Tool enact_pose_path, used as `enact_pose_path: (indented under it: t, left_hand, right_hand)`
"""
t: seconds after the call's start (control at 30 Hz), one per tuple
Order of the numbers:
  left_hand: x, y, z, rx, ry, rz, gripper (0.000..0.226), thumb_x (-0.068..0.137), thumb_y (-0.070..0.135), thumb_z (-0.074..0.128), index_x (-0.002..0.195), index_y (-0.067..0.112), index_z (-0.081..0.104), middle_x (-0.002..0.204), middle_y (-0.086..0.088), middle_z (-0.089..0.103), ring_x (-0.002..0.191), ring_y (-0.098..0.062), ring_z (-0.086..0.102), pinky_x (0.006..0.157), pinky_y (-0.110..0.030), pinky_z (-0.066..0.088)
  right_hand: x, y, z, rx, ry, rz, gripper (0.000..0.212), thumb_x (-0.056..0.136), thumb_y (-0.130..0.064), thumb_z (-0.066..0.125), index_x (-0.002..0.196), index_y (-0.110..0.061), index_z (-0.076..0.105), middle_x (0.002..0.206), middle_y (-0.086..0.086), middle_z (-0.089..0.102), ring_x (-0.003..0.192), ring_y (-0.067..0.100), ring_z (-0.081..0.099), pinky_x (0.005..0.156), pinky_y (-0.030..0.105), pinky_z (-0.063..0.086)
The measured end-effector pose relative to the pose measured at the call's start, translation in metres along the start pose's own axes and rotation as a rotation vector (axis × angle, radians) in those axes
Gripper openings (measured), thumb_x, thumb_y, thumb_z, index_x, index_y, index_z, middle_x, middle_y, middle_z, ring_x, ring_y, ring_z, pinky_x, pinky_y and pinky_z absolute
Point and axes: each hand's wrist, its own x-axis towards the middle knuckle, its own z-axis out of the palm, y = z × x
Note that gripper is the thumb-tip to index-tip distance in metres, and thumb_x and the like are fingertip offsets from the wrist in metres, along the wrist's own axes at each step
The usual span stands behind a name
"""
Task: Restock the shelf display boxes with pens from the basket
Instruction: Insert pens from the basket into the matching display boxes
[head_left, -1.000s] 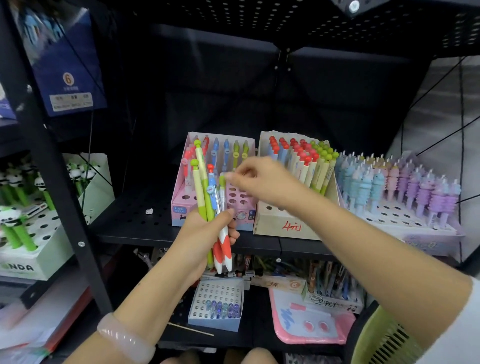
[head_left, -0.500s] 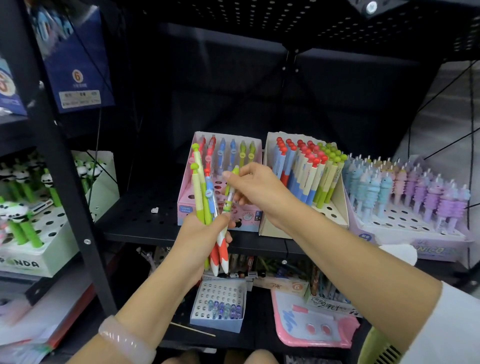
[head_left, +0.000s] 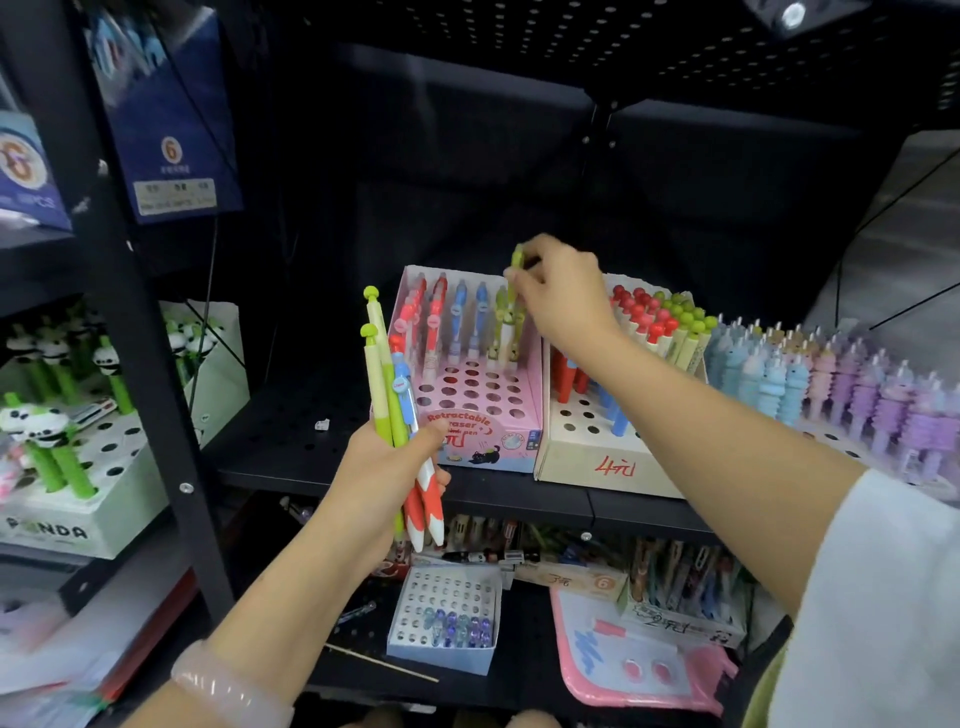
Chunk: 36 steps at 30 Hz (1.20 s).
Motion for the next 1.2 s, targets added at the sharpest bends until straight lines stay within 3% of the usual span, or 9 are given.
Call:
enact_pose_path:
  t: [0.2, 0.3, 0.4, 0.5, 0.6, 0.7, 0.9, 1.07, 1.2]
  left_hand:
    - [-0.003, 0.002, -0.003, -0.015, -0.009, -0.006, 0.014, 0.085, 0.024, 0.065, 0.092, 0.013, 0.060, 0.054, 0.002, 0.060, 0.048, -0.011, 0.061, 0.053, -0.028, 0.050]
    - [-0.005, 0.004, -0.002, -0.006, -0.020, -0.010, 0.015, 0.086, 0.024, 0.064, 0.093, 0.012, 0.059, 0.062, -0.004, 0.059, 0.048, -0.010, 0.060, 0.051, -0.026, 0.051]
    - [-0.008, 0.006, -0.001, -0.003, -0.035, -0.002, 0.016, 0.086, 0.025, 0.064, 0.093, 0.013, 0.058, 0.064, -0.005, 0.058, 0.049, -0.010, 0.061, 0.049, -0.024, 0.051]
    - [-0.011, 0.007, -0.001, 0.005, -0.044, 0.002, 0.020, 0.084, 0.028, 0.066, 0.095, 0.013, 0.058, 0.062, -0.004, 0.058, 0.049, -0.011, 0.061, 0.048, -0.024, 0.051]
    - [-0.012, 0.007, -0.001, 0.008, -0.042, 0.001, 0.024, 0.081, 0.031, 0.067, 0.093, 0.013, 0.058, 0.059, -0.002, 0.059, 0.049, -0.010, 0.061, 0.046, -0.023, 0.049]
    - [-0.012, 0.007, 0.002, 0.021, -0.051, 0.004, 0.024, 0.080, 0.031, 0.068, 0.090, 0.012, 0.058, 0.052, 0.001, 0.060, 0.049, -0.010, 0.062, 0.046, -0.022, 0.049]
    - [-0.014, 0.008, 0.014, 0.068, -0.088, 0.016, 0.026, 0.078, 0.043, 0.064, 0.089, 0.020, 0.061, 0.049, 0.009, 0.061, 0.050, -0.009, 0.064, 0.045, -0.022, 0.049]
    - [-0.013, 0.015, 0.012, 0.025, -0.073, 0.014, 0.027, 0.090, 0.038, 0.054, 0.081, 0.013, 0.059, 0.047, 0.001, 0.058, 0.043, -0.014, 0.055, 0.044, -0.025, 0.046]
    - [-0.011, 0.018, 0.019, -0.029, -0.071, 0.053, 0.015, 0.094, 0.026, 0.052, 0.086, 0.015, 0.057, 0.048, 0.004, 0.052, 0.039, -0.010, 0.047, 0.040, -0.023, 0.041]
  right_hand:
    - [-0.002, 0.007, 0.015, -0.209, -0.210, 0.095, 0.017, 0.096, -0.016, 0.049, 0.095, 0.000, 0.054, 0.084, 0.014, 0.060, 0.074, 0.026, 0.060, 0.059, 0.032, 0.048]
    - [-0.001, 0.005, 0.022, -0.322, -0.265, 0.131, 0.030, 0.096, -0.013, 0.048, 0.067, -0.009, 0.041, 0.071, 0.006, 0.052, 0.065, 0.021, 0.053, 0.047, 0.024, 0.037]
    - [-0.003, 0.005, 0.027, -0.334, -0.340, 0.185, 0.033, 0.098, -0.020, 0.045, 0.067, -0.010, 0.041, 0.071, 0.004, 0.052, 0.065, 0.018, 0.053, 0.054, 0.024, 0.040]
    - [-0.013, 0.003, 0.024, -0.351, -0.319, 0.153, 0.042, 0.096, -0.027, 0.049, 0.058, -0.012, 0.039, 0.057, 0.001, 0.042, 0.050, 0.011, 0.040, 0.045, 0.022, 0.030]
    - [-0.029, -0.012, 0.015, -0.128, -0.249, 0.050, 0.038, 0.093, -0.036, 0.052, 0.067, -0.009, 0.056, 0.060, 0.006, 0.058, 0.052, 0.015, 0.054, 0.052, 0.026, 0.048]
    - [-0.051, -0.030, 0.008, 0.228, -0.496, 0.080, 0.028, 0.088, -0.046, 0.055, 0.081, -0.020, 0.063, 0.072, -0.005, 0.067, 0.059, 0.007, 0.063, 0.057, 0.023, 0.054]
    - [-0.065, -0.026, 0.002, 0.522, -0.614, 0.214, 0.016, 0.087, -0.023, 0.064, 0.078, -0.010, 0.065, 0.069, 0.000, 0.066, 0.059, 0.003, 0.063, 0.054, 0.014, 0.049]
    - [-0.050, -0.016, -0.008, 0.671, -0.430, 0.355, 0.007, 0.088, -0.016, 0.062, 0.082, -0.015, 0.065, 0.076, 0.001, 0.065, 0.066, 0.007, 0.061, 0.058, 0.012, 0.052]
    - [-0.047, -0.021, -0.003, 0.557, -0.500, 0.258, 0.009, 0.088, -0.012, 0.060, 0.081, -0.015, 0.065, 0.076, -0.002, 0.063, 0.060, 0.000, 0.061, 0.054, 0.010, 0.050]
